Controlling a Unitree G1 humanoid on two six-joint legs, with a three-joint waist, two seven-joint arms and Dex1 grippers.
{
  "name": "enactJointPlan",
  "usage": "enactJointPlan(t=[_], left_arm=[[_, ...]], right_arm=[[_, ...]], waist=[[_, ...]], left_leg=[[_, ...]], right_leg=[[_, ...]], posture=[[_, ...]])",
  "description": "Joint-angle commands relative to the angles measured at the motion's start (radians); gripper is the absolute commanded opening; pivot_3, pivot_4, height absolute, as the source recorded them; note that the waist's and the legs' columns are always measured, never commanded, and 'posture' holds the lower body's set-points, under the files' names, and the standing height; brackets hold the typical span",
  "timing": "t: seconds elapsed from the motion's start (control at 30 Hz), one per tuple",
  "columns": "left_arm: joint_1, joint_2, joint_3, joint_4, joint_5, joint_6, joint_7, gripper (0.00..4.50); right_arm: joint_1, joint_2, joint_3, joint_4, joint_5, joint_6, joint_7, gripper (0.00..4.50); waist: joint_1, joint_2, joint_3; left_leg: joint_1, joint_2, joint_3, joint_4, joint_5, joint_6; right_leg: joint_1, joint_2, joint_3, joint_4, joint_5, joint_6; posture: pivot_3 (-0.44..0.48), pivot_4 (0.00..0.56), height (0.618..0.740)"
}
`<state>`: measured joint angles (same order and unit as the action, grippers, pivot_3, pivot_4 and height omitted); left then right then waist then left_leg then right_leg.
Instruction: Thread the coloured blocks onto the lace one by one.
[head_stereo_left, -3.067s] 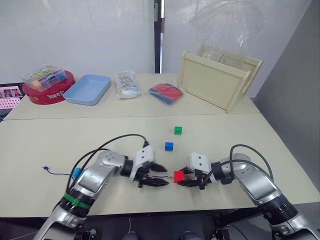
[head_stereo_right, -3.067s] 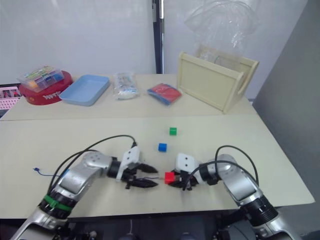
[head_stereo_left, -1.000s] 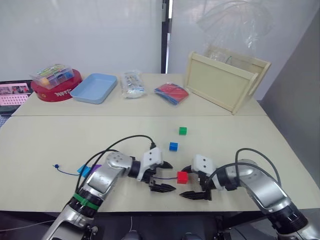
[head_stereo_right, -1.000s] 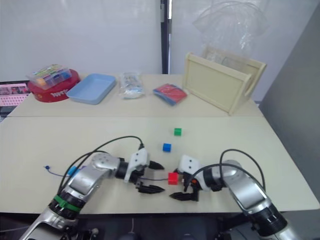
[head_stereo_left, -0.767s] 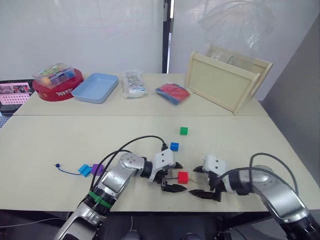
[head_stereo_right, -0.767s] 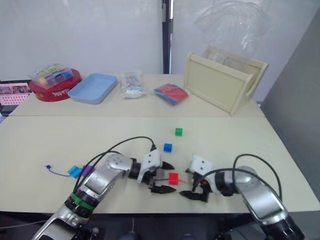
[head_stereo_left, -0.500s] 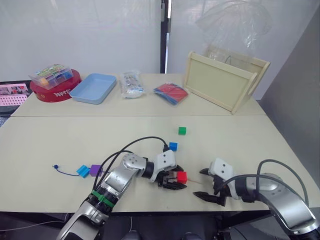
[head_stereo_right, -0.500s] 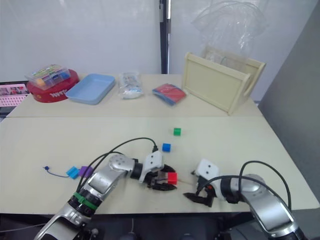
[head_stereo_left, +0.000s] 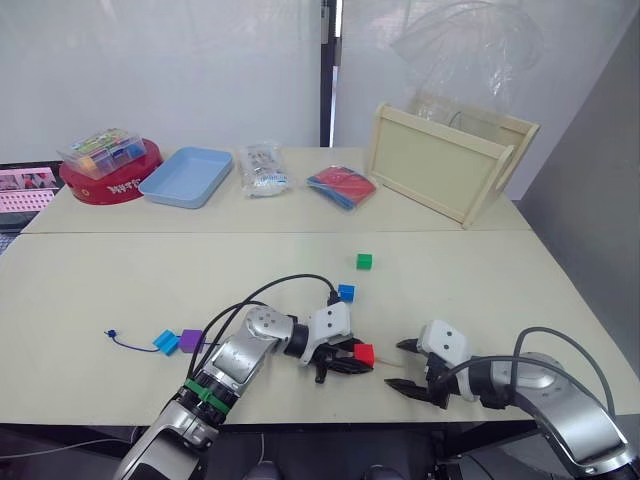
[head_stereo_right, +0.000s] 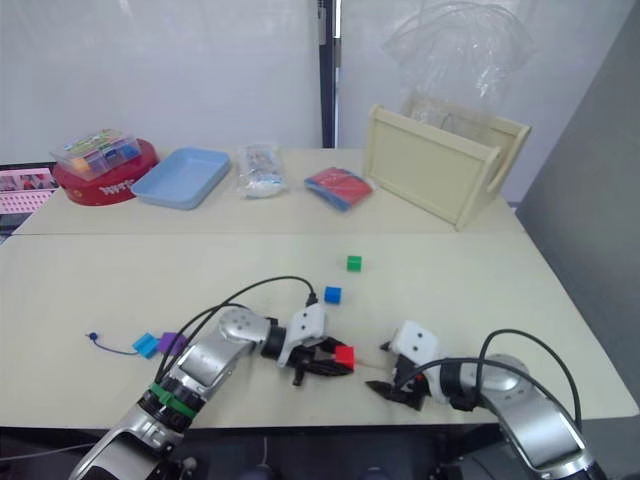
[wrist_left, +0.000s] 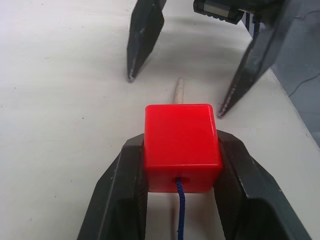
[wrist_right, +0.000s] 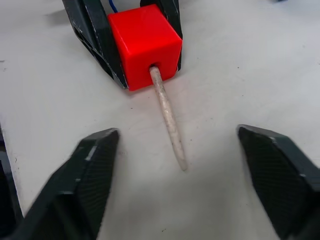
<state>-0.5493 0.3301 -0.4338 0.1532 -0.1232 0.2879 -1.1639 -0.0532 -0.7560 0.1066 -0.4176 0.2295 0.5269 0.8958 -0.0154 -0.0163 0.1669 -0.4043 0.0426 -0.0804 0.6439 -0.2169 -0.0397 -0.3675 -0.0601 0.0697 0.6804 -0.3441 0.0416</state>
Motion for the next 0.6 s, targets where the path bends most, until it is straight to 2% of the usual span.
enactJointPlan(t=[0.03, 0.27, 0.43, 0.6], left_arm=[[-0.009, 0.003, 0.006, -0.012, -0.006, -0.008, -0.009, 1.2], [0.0, 0.004, 0.011, -0.028, -0.019, 0.005, -0.018, 1.2], [0.004, 0.028, 0.025, -0.024, -0.029, -0.003, -0.04, 1.2], [0.023, 0.117, 0.069, -0.053, -0.065, 0.005, -0.092, 1.2]], right_arm=[[0.012, -0.023, -0.008, 0.031, -0.015, -0.016, 0.001, 2.25], [0.005, -0.017, -0.003, 0.044, -0.019, -0.03, 0.002, 0.02], [-0.015, -0.021, 0.007, 0.016, 0.0, -0.026, 0.025, 0.0], [-0.081, -0.04, 0.038, -0.013, 0.003, 0.002, 0.054, 0.0]], waist=[[0.001, 0.0, 0.0], [0.0, 0.0, 0.0], [-0.001, 0.0, 0.0], [-0.005, 0.0, 0.0]], left_leg=[[0.0, 0.0, 0.0, 0.0, 0.0, 0.0], [0.0, 0.0, 0.0, 0.0, 0.0, 0.0], [0.0, 0.0, 0.0, 0.0, 0.0, 0.0], [0.0, 0.0, 0.0, 0.0, 0.0, 0.0]], right_leg=[[0.0, 0.0, 0.0, 0.0, 0.0, 0.0], [0.0, 0.0, 0.0, 0.0, 0.0, 0.0], [0.0, 0.0, 0.0, 0.0, 0.0, 0.0], [0.0, 0.0, 0.0, 0.0, 0.0, 0.0]], posture=[[0.0, 0.15, 0.74], [0.0, 0.15, 0.74], [0.0, 0.15, 0.74], [0.0, 0.15, 0.74]])
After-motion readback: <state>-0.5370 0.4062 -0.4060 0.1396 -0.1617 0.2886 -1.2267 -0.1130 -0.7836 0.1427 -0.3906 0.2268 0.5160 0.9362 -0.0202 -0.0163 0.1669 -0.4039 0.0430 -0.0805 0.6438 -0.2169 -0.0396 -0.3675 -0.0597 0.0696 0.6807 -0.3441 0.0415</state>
